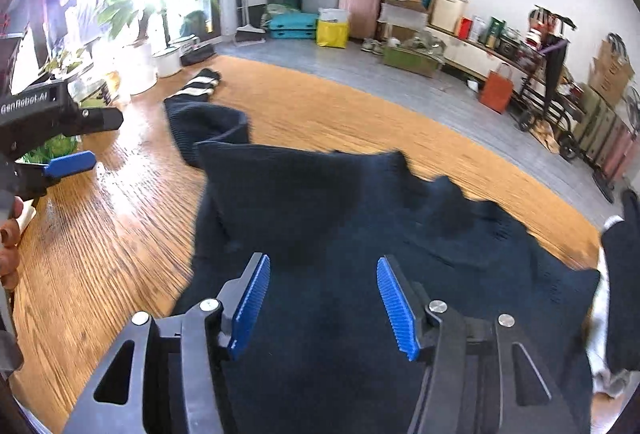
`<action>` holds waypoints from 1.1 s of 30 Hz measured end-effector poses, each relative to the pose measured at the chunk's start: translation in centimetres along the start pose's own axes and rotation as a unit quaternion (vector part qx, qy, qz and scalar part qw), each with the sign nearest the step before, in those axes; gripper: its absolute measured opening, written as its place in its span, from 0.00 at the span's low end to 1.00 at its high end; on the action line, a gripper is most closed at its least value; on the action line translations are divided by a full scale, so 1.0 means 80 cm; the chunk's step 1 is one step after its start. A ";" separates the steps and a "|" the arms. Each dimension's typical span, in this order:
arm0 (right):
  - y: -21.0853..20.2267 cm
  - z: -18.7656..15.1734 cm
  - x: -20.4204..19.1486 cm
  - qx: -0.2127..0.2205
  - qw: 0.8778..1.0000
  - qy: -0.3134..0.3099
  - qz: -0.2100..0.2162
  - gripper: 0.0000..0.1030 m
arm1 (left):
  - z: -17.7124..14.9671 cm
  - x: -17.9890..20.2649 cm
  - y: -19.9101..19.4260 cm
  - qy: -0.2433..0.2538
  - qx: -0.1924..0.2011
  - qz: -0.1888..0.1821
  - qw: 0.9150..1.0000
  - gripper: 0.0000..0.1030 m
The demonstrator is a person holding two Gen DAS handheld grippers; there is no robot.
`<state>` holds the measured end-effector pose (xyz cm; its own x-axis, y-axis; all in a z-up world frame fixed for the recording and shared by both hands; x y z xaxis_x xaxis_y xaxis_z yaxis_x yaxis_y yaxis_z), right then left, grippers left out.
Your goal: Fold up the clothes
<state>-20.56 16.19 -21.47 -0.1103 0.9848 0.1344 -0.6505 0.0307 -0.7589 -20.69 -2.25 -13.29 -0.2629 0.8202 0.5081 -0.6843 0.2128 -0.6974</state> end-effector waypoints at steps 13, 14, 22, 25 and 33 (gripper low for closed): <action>0.027 -0.007 0.048 -0.022 0.989 0.128 -0.070 0.57 | 0.007 -0.023 0.025 0.006 -0.031 -0.018 0.999 0.68; 0.016 -0.021 0.071 -0.026 0.987 0.136 -0.085 0.57 | 0.004 -0.015 0.026 0.008 -0.037 -0.038 0.999 0.68; -0.146 -0.216 0.320 -0.089 0.929 0.256 -0.253 0.62 | -0.071 0.087 0.052 0.071 -0.114 -0.111 0.985 0.68; -0.209 -0.295 0.394 -0.095 0.894 0.346 -0.269 0.63 | -0.108 0.125 0.056 0.115 -0.138 -0.117 0.977 0.68; -0.264 -0.408 0.463 -0.073 0.856 0.461 -0.222 0.64 | -0.244 0.202 0.053 0.244 -0.197 -0.098 0.944 0.68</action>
<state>13.60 57.62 -21.28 0.8076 0.5845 -0.0788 -0.3655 0.3912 -0.8446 -14.56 22.29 -17.88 0.2534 0.8707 0.4216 -0.3549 0.4891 -0.7967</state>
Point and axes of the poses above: each gripper's, at about its wrist camera, not at the fingertips, and y roughly the way its jaws point, x to its right, z to its top, the point moved 10 cm from there along y, roughly the way its jaws point, and after that the axes turned 3 degrees about -z, right-handed, at the moved point
